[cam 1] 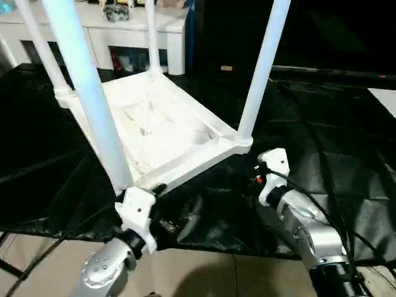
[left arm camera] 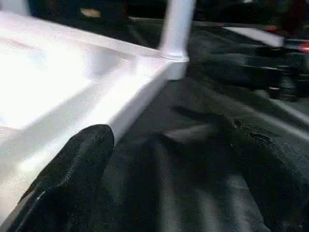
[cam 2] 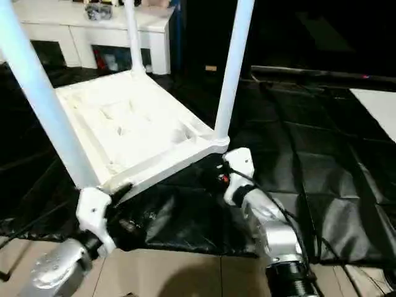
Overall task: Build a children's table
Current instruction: Rotate table base
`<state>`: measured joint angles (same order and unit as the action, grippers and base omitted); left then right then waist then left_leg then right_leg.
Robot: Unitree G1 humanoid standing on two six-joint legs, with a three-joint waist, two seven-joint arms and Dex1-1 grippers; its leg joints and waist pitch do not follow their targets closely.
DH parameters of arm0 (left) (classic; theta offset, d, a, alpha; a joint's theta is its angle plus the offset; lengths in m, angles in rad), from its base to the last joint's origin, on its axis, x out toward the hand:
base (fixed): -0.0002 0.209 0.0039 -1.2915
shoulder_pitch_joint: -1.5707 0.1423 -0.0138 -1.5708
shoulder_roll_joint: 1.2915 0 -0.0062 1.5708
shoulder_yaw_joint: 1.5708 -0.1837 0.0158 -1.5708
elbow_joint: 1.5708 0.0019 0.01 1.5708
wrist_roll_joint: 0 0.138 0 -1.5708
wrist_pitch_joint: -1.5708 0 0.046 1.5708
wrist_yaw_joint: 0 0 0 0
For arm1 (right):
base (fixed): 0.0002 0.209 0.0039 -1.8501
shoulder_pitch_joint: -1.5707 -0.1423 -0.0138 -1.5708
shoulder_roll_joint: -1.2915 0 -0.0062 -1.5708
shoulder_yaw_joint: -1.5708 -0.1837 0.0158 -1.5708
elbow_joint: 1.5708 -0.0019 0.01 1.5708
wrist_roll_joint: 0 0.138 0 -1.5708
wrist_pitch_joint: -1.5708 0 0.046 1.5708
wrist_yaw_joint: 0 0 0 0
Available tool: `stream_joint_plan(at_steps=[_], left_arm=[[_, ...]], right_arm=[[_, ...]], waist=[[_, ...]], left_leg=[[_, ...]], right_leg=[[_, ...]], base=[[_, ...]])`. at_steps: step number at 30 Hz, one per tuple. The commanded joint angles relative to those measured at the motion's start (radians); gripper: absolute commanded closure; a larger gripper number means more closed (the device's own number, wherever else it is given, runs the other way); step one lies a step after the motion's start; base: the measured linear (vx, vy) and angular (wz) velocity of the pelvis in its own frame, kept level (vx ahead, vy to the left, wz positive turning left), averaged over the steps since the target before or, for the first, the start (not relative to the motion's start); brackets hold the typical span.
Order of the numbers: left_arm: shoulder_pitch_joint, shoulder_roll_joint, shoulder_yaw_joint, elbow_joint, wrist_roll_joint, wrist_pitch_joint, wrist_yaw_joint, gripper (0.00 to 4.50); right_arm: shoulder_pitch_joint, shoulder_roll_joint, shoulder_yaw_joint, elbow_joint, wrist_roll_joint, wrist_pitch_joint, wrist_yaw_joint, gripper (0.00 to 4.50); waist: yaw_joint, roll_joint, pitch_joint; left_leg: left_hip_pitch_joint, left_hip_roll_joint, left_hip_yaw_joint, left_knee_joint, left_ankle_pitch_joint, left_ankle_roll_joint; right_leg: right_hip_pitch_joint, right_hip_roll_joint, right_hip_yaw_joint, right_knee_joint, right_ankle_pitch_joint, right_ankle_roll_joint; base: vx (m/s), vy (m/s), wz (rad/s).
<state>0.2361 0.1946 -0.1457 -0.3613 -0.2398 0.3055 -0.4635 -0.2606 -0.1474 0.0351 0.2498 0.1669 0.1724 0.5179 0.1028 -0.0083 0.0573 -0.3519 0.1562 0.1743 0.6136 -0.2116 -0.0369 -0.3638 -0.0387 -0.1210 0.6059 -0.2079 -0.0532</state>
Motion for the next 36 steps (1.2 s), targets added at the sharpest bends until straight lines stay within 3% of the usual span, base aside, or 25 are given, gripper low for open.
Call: stream_joint_plan(at_steps=[1,2,3,5,6,7,9,12,13,15,16,17,21,23,24,29,32,36], left_arm=[[0.03,0.034,0.008,-0.052,-0.077,0.042,-0.076,0.06],[0.044,0.046,0.014,-0.065,-0.101,0.054,-0.095,0.06],[0.06,0.062,0.023,-0.078,-0.123,0.071,-0.113,0.06],[0.092,0.114,0.051,-0.101,-0.167,0.095,-0.158,0.06],[0.098,0.124,0.065,-0.098,-0.177,0.093,-0.17,0.06],[0.102,0.133,0.095,-0.086,-0.197,0.086,-0.186,0.06],[0.117,0.171,0.19,-0.037,-0.245,0.051,-0.252,0.06],[0.148,0.241,0.269,0.025,-0.278,0.027,-0.333,0.06],[0.167,0.275,0.297,0.06,-0.283,0.017,-0.368,0.06],[0.2,0.322,0.34,0.116,-0.281,-0.012,-0.411,0.06],[0.209,0.333,0.353,0.132,-0.283,-0.019,-0.424,0.06],[0.224,0.351,0.384,0.16,-0.292,-0.026,-0.451,0.06],[0.247,0.399,0.455,0.232,-0.308,-0.055,-0.525,0.06],[0.239,0.405,0.501,0.237,-0.325,-0.09,-0.535,0.06],[0.236,0.4,0.513,0.225,-0.336,-0.096,-0.524,0.06],[0.24,0.391,0.547,0.188,-0.383,-0.084,-0.513,0.06],[0.271,0.421,0.573,0.21,-0.376,-0.083,-0.551,0.06],[0.228,0.405,0.598,0.231,-0.357,-0.131,-0.517,0.06]], right_arm=[[-0.004,-0.032,0.006,-0.01,-0.004,0.005,0.035,0.67],[-0.005,-0.039,0.01,-0.008,-0.003,0.005,0.048,0.67],[-0.006,-0.047,0.012,-0.006,0.002,0.012,0.064,0.67],[-0.006,-0.071,0.035,-0.013,0.011,0.04,0.118,0.67],[-0.004,-0.077,0.042,-0.017,0.011,0.038,0.133,0.67],[-0.003,-0.084,0.051,-0.021,0.013,0.038,0.152,0.67],[0.0,-0.104,0.074,-0.028,0.012,0.036,0.196,0.67],[-0.002,-0.114,0.085,-0.025,0.011,0.036,0.214,0.67],[-0.004,-0.114,0.084,-0.018,0.008,0.033,0.213,0.67],[-0.009,-0.113,0.082,-0.007,0.005,0.03,0.216,0.67],[-0.011,-0.113,0.082,-0.003,0.005,0.029,0.218,0.67],[-0.015,-0.112,0.085,0.005,0.0,0.024,0.217,0.67],[-0.032,-0.105,0.088,0.032,-0.009,0.009,0.205,0.67],[-0.049,-0.096,0.086,0.063,-0.017,-0.004,0.187,0.67],[-0.054,-0.093,0.083,0.073,-0.022,-0.008,0.178,0.67],[-0.064,-0.088,0.079,0.093,-0.035,-0.004,0.148,0.67],[-0.064,-0.096,0.076,0.101,-0.035,-0.015,0.151,0.67],[-0.072,-0.093,0.076,0.125,-0.038,-0.029,0.147,0.67]], waist=[[-0.014,0.0,-0.042],[-0.014,0.0,-0.042],[-0.02,0.0,-0.041],[-0.02,-0.007,-0.044],[-0.02,-0.007,-0.044],[-0.02,-0.017,-0.046],[-0.017,-0.015,-0.047],[-0.017,-0.018,-0.043],[-0.016,-0.017,-0.044],[-0.019,-0.015,-0.043],[-0.021,-0.012,-0.042],[-0.021,-0.019,-0.04],[-0.021,-0.018,-0.03],[-0.024,-0.017,-0.03],[-0.019,-0.011,-0.032],[-0.015,-0.012,-0.035],[-0.017,-0.016,-0.035],[-0.016,-0.014,-0.032]], left_leg=[[0.004,0.103,-0.059,-0.103,-0.312,-0.006],[0.004,0.103,-0.059,-0.103,-0.312,-0.006],[0.003,0.102,-0.055,-0.103,-0.316,-0.006],[-0.001,0.097,-0.045,-0.097,-0.248,0.017],[-0.001,0.097,-0.045,-0.097,-0.248,0.017],[-0.002,0.094,-0.04,-0.093,-0.204,0.038],[-0.004,0.092,-0.038,-0.091,-0.173,0.048],[0.0,0.087,-0.036,-0.092,-0.162,0.065],[0.007,0.092,-0.038,-0.095,-0.161,0.063],[0.009,0.095,-0.039,-0.099,-0.171,0.061],[0.014,0.102,-0.041,-0.103,-0.2,0.045],[0.015,0.103,-0.04,-0.105,-0.215,0.039],[0.019,0.097,-0.043,-0.107,-0.298,0.01],[0.018,0.098,-0.047,-0.109,-0.309,0.002],[0.024,0.103,-0.047,-0.11,-0.311,-0.006],[0.028,0.108,-0.04,-0.112,-0.3,-0.023],[0.022,0.104,-0.039,-0.111,-0.288,-0.013],[0.026,0.103,-0.04,-0.108,-0.297,-0.008]], right_leg=[[0.021,-0.136,0.088,-0.107,-0.447,-0.029],[0.021,-0.136,0.088,-0.107,-0.447,-0.029],[0.02,-0.137,0.092,-0.104,-0.411,-0.051],[0.026,-0.137,0.097,-0.098,-0.338,-0.077],[0.026,-0.137,0.097,-0.098,-0.338,-0.077],[0.03,-0.138,0.097,-0.096,-0.311,-0.08],[0.033,-0.138,0.096,-0.095,-0.291,-0.083],[0.031,-0.132,0.093,-0.101,-0.319,-0.064],[0.028,-0.131,0.094,-0.097,-0.31,-0.063],[0.026,-0.128,0.094,-0.096,-0.302,-0.067],[0.024,-0.129,0.095,-0.093,-0.294,-0.082],[0.023,-0.13,0.095,-0.095,-0.301,-0.086],[0.021,-0.14,0.098,-0.11,-0.434,-0.074],[0.024,-0.142,0.099,-0.108,-0.452,-0.073],[0.021,-0.143,0.1,-0.108,-0.435,-0.078],[0.02,-0.136,0.104,-0.088,-0.293,-0.136],[0.027,-0.139,0.105,-0.088,-0.299,-0.127],[0.024,-0.14,0.105,-0.097,-0.35,-0.119]], base=[[0.0,0.0,0.0],[0.0,0.0,0.0],[0.0,0.0,0.0],[0.0,0.0,0.0],[0.0,0.0,0.0],[0.0,0.0,0.0],[0.0,0.0,0.0],[0.0,0.0,0.0],[0.0,0.0,0.0],[0.0,0.0,0.0],[0.0,0.0,0.0],[0.0,0.0,0.0],[0.0,0.0,0.0],[0.0,0.0,0.0],[0.0,0.0,0.0],[0.0,0.0,0.0],[0.0,0.0,0.0],[0.0,0.0,0.0]])
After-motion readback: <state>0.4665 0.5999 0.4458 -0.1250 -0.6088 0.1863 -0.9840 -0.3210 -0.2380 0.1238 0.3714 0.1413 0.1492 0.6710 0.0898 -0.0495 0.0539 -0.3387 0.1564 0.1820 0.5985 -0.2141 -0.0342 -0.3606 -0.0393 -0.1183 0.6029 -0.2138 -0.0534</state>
